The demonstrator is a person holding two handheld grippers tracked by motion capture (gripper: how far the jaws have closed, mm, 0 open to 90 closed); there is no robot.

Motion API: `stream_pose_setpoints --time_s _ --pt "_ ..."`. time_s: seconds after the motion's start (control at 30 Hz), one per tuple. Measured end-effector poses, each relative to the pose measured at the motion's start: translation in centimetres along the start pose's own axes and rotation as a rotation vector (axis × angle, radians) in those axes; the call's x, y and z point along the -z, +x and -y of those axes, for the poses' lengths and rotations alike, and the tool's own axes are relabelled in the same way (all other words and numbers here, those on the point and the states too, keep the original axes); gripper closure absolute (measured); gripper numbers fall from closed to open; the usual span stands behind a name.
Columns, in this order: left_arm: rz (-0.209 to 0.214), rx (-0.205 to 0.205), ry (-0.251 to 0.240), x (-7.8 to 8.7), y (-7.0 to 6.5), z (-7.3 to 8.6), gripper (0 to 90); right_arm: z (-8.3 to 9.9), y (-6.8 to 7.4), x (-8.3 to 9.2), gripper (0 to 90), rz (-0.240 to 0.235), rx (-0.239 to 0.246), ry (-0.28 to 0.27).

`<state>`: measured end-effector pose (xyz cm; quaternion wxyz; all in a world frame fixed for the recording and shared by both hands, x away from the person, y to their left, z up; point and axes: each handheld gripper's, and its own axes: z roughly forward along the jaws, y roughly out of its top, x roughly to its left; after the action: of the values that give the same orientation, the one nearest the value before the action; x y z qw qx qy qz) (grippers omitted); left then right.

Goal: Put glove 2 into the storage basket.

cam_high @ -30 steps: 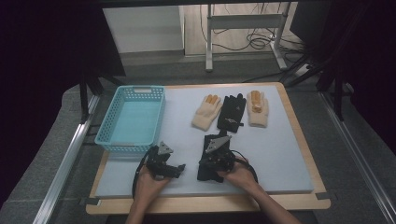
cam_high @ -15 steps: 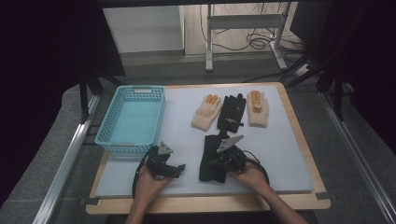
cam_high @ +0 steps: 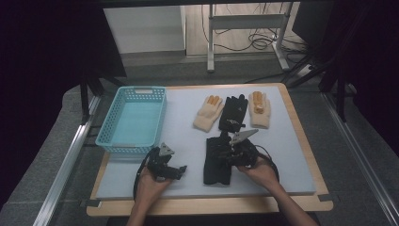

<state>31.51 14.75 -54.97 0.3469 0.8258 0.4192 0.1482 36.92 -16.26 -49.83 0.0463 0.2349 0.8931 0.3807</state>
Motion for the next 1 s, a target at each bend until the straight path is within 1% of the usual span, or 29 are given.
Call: stream_pose_setpoints --time_s 0.07,0.13,0.2,0.27,0.4,0.43,0.47,0.57,0.63,0.73,0.83,0.9,1.0 --pt "0.0 0.0 0.0 0.0 0.0 0.0 3.8 -0.2 -1.3 0.1 73.8 0.035 -0.02 -0.007" --pt "0.0 0.0 0.0 0.0 0.0 0.0 3.8 -0.4 -3.0 0.2 72.6 0.079 -0.044 -0.02" --pt "0.0 0.0 0.0 0.0 0.0 0.0 3.8 -0.6 -4.4 0.3 70.7 0.112 -0.068 -0.026" --pt "-0.001 0.0 0.0 0.0 0.0 0.0 3.8 -0.9 -5.8 0.3 67.2 0.16 -0.072 -0.027" --pt "0.0 0.0 -0.001 0.0 0.0 0.0 3.8 -1.8 -8.6 0.1 61.5 0.238 -0.105 -0.022" --pt "0.0 0.0 -0.001 0.0 0.0 0.0 3.8 -2.0 -9.4 0.0 60.5 0.261 -0.107 -0.025" --pt "0.0 0.0 -0.001 0.0 0.0 0.0 3.8 -2.2 -10.0 0.0 58.9 0.283 -0.122 -0.026" --pt "0.0 0.0 -0.001 0.0 0.0 0.0 3.8 -3.0 -11.7 -0.4 56.1 0.334 -0.142 -0.047" --pt "0.0 0.0 -0.001 0.0 0.0 0.0 3.8 -3.5 -12.5 -0.9 54.3 0.354 -0.158 -0.061" --pt "0.0 0.0 -0.001 0.0 0.0 0.0 3.8 -4.1 -13.6 -1.7 50.2 0.392 -0.166 -0.064" --pt "0.001 0.0 -0.001 0.0 0.0 0.0 3.8 -4.4 -14.7 -2.6 45.1 0.399 -0.186 -0.068" --pt "0.0 0.0 0.0 0.0 0.0 0.0 3.8 -4.5 -15.3 -3.2 43.3 0.418 -0.195 -0.061" --pt "0.0 0.0 -0.001 0.0 0.0 0.0 3.8 -4.4 -15.9 -4.4 41.8 0.41 -0.208 -0.046"
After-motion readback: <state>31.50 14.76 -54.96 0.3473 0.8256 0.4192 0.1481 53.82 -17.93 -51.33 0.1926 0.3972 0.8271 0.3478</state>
